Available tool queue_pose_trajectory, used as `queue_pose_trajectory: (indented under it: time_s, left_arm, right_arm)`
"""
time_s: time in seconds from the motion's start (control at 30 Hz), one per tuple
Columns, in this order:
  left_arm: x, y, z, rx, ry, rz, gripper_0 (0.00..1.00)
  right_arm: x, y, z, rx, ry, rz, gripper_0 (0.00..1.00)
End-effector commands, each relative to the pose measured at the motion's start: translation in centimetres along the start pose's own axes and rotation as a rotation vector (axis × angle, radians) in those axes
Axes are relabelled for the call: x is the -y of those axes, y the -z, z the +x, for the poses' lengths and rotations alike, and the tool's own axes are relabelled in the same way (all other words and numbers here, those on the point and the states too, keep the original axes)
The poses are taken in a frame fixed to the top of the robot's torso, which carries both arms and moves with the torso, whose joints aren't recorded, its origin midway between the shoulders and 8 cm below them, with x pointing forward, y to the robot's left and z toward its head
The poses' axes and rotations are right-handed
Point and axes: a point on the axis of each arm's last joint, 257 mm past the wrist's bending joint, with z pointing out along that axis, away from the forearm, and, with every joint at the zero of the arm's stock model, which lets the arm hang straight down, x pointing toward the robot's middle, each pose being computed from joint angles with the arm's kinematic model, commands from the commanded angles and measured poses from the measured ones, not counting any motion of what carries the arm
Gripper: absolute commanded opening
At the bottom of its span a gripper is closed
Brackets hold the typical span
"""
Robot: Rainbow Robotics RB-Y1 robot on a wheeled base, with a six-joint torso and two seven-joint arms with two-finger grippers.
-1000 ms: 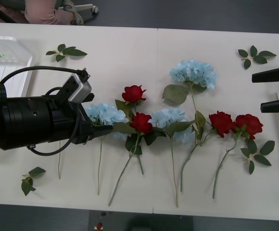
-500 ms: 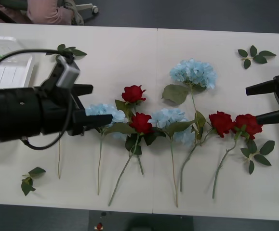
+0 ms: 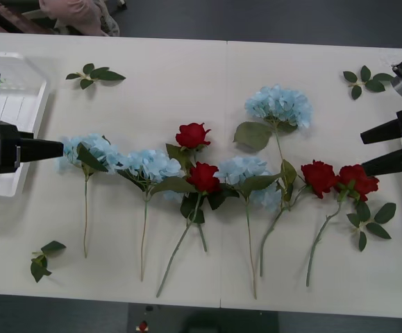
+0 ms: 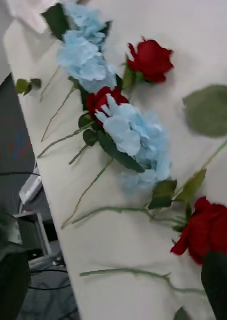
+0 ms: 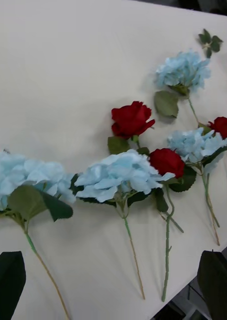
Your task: Put the red flowers into the right box and the blue flowers into the left box
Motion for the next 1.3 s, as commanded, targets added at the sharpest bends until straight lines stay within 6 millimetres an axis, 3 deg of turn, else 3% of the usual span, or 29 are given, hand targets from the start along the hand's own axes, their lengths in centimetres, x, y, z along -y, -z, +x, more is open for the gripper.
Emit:
queue_pose_trajectory:
  time_s: [0.03,0.3,0.57,0.7,0.97,1.3]
  left_arm:
    - [-4.2,-0.1,3.3,-0.069,0.119,-0.096,1.00]
    - [-8.7,-2.0,7.1,-0.153,0.148,-0.224,1.00]
    - [-9.4,-5.3,8.7,-0.195,0.159,-0.223,1.00]
    - [-9.8,-6.9,8.8,-0.225,0.141,-0.232,1.00]
    - [-10.3,-10.0,8.0,-0.251,0.117,-0.238,1.00]
    - [-11.0,-13.7,8.2,-0.287,0.082,-0.283,1.00]
  right_arm:
    - [1.0,0.8,1.2,-0.068,-0.116,0.106,1.00]
    - [2.4,0.6,5.1,-0.105,-0.553,0.302,1.00]
    - [1.7,-0.3,7.2,-0.098,-0.860,0.558,1.00]
    - [2.7,-1.1,8.7,-0.079,-0.977,0.640,1.00]
    - [4.6,-2.2,11.6,-0.088,-1.117,0.756,1.00]
    - [7.2,-4.4,14.1,-0.093,-1.143,0.787,1.00]
